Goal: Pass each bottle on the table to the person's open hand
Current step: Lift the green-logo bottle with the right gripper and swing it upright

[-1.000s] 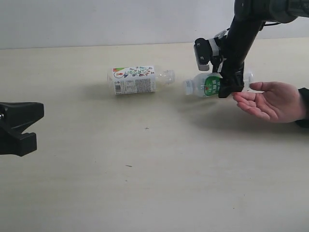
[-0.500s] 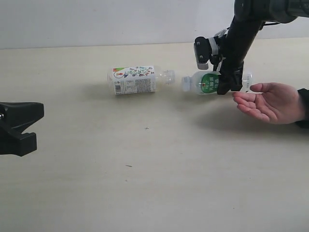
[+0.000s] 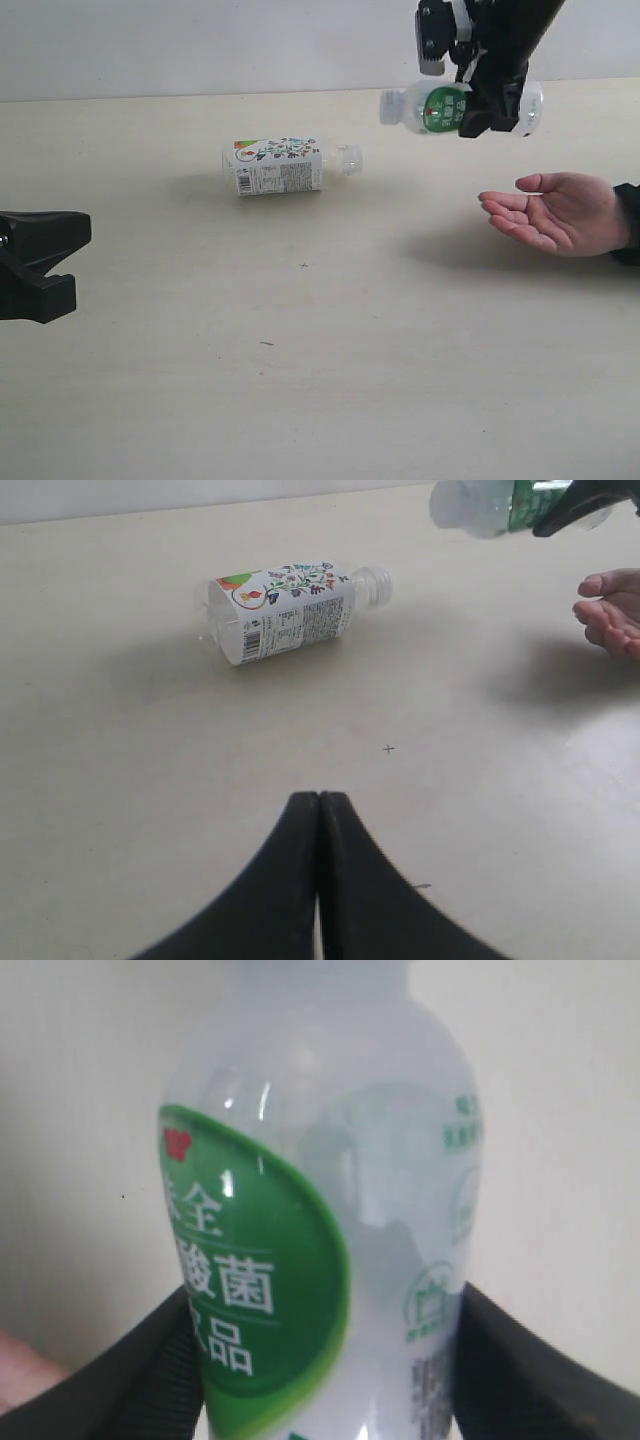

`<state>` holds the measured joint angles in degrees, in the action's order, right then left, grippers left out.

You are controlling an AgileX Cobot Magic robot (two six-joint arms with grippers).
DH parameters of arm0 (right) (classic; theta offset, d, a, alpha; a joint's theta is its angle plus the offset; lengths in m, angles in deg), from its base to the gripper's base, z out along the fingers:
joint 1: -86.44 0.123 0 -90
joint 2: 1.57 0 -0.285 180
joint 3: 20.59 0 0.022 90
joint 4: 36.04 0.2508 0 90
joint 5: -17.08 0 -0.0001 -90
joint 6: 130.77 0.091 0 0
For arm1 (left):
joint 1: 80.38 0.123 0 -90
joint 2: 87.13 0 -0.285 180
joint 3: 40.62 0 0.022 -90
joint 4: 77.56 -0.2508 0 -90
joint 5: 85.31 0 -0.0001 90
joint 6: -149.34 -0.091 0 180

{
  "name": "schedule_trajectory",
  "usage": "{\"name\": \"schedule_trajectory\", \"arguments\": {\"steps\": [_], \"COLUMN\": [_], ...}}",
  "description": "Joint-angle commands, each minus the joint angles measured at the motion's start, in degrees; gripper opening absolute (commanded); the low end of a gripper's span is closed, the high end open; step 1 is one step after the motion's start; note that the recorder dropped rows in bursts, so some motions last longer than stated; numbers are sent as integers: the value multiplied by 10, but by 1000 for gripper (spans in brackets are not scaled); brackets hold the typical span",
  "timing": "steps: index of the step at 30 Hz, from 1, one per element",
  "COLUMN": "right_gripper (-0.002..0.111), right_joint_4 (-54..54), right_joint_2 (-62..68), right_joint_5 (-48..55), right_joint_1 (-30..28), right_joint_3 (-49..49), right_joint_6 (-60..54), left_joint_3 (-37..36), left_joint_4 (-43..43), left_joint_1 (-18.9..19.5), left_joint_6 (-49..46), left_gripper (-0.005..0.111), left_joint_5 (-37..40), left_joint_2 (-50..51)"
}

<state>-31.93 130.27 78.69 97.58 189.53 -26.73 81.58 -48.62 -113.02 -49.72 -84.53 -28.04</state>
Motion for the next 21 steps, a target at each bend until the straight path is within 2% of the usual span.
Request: {"name": "schedule_trajectory", "arguments": {"steps": [1, 8, 18, 21], "right_gripper": [0, 0, 0, 0], "right_joint_4": [-1, -2, -74, -75], "right_joint_2": [-45, -106, -143, -146], "right_joint_5": [37, 84, 84, 84], "right_joint_1": [2, 2, 2, 2], "right_joint_3": [4, 4, 4, 0], "right_joint_6": [110, 263, 657, 727], "left_joint_3": [-2, -2, -2, -2], "left_joint_4": [2, 2, 2, 2], "left_joint_1": [1, 1, 1, 1], "left_joint_6": [-2, -2, -2, -2], "left_gripper": [0, 0, 0, 0], "left_joint_5": [-4, -4, -4, -4], "left_joint_2": [-2, -2, -2, -2]}}
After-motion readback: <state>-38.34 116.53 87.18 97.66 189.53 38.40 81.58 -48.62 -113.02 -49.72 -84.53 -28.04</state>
